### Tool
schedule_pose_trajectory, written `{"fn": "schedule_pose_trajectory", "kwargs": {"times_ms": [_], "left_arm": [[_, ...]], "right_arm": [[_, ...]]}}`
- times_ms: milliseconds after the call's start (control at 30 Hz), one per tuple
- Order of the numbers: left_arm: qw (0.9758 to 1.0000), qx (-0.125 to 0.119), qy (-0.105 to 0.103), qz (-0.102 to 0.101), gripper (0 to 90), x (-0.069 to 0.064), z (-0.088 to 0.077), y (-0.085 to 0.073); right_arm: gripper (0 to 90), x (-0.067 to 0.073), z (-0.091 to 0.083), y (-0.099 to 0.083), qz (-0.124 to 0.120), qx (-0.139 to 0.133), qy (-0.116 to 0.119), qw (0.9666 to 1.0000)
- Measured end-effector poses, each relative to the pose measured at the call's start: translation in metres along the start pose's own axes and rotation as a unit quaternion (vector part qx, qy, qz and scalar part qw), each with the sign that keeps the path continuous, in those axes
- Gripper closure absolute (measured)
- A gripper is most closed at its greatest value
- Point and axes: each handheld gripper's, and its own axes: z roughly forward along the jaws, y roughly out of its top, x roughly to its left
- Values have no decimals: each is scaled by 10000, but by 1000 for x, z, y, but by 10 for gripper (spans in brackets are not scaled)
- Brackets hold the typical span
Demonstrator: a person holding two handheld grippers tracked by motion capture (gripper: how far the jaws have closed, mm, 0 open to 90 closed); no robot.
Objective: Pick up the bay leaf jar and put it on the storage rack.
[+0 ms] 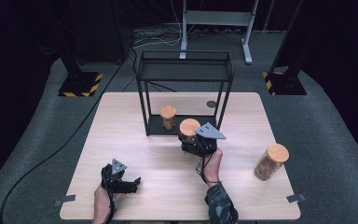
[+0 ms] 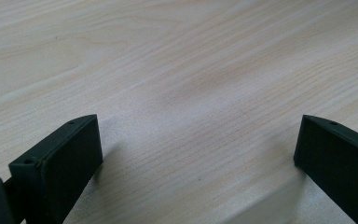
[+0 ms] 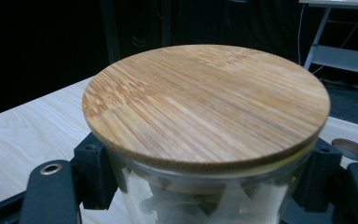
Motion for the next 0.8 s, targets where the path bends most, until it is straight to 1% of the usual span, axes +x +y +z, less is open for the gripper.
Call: {"fn": "schedule_pose_trajectory", "kwargs": {"times_ms": [300, 467, 800], "left_arm": [[10000, 2, -4, -5, 3, 0, 0, 0], [10000, 0, 1, -3, 3, 0, 0, 0], [10000, -6, 10, 8, 4, 0, 0, 0]], "right_arm": [[242, -4, 6, 3, 1, -34, 10, 10000], [243, -6, 12, 5, 10, 2, -2, 10000], [243, -9, 21, 7, -34, -8, -13, 10000]]}}
